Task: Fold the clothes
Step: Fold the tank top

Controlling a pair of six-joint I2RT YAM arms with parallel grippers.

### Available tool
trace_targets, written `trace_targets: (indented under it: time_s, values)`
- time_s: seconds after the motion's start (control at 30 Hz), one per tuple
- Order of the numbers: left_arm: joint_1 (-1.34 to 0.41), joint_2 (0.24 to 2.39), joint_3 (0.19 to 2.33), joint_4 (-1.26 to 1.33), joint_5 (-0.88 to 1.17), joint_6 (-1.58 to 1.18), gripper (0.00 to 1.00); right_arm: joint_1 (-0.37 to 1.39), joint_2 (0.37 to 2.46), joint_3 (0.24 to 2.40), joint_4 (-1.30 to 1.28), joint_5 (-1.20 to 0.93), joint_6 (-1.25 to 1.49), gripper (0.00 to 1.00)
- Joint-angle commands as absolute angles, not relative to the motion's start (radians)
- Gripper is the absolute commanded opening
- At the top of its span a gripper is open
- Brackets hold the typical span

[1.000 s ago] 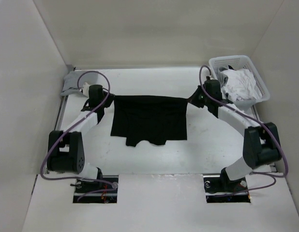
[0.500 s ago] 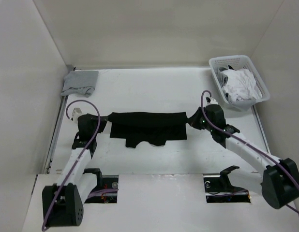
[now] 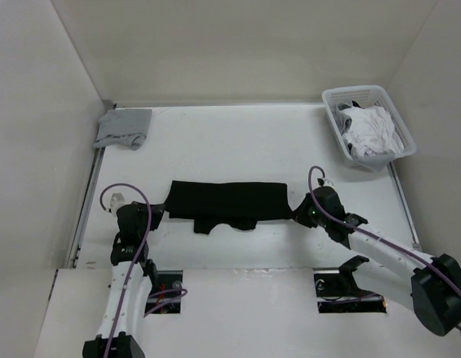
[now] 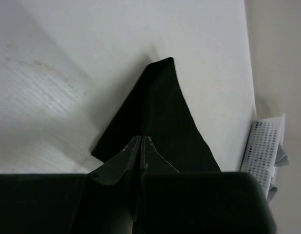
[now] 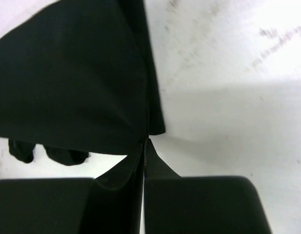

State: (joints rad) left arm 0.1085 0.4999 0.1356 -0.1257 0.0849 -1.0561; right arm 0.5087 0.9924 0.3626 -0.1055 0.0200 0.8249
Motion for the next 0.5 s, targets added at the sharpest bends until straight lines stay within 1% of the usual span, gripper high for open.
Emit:
trace_targets:
  time_s: [0.0, 0.03, 0.07, 0.13, 0.17, 0.23, 0.27, 0.3, 0.33, 0.4, 0.43, 0.47]
  values:
    - [0.133, 0.43, 0.117, -0.219, 0.117, -1.032, 0.01, 0.516, 0.989, 0.362, -0.112, 0.063, 0.891, 0.03]
    - [0.127, 0.428, 0.118, -0.233, 0.109, -1.025, 0.02, 0.518, 1.003, 0.365, -0.12, 0.064, 0.893, 0.03]
    - [0.122, 0.425, 0.121, -0.248, 0.106, -1.019, 0.03, 0.519, 1.012, 0.367, -0.123, 0.069, 0.899, 0.06]
    - [0.119, 0.411, 0.138, -0.278, 0.106, -1.0, 0.09, 0.519, 1.02, 0.362, -0.126, 0.089, 0.913, 0.16]
    - [0.117, 0.405, 0.156, -0.31, 0.095, -0.983, 0.15, 0.519, 1.02, 0.364, -0.132, 0.1, 0.913, 0.21]
    - [0.11, 0.393, 0.211, -0.391, 0.02, -0.953, 0.34, 0.519, 0.994, 0.374, -0.152, 0.124, 0.905, 0.34]
    - [0.095, 0.385, 0.234, -0.409, -0.023, -0.942, 0.45, 0.519, 0.976, 0.383, -0.169, 0.139, 0.899, 0.37]
    - [0.081, 0.374, 0.247, -0.414, -0.05, -0.934, 0.49, 0.522, 0.954, 0.4, -0.201, 0.152, 0.89, 0.39]
    - [0.064, 0.355, 0.267, -0.426, -0.086, -0.93, 0.51, 0.533, 0.933, 0.422, -0.23, 0.167, 0.884, 0.41]
    - [0.029, 0.321, 0.311, -0.423, -0.144, -0.911, 0.5, 0.573, 0.898, 0.466, -0.282, 0.198, 0.867, 0.41]
    - [0.006, 0.315, 0.327, -0.405, -0.161, -0.904, 0.46, 0.594, 0.89, 0.495, -0.305, 0.216, 0.856, 0.41]
    - [-0.023, 0.33, 0.336, -0.358, -0.163, -0.9, 0.41, 0.619, 0.888, 0.521, -0.32, 0.23, 0.847, 0.35]
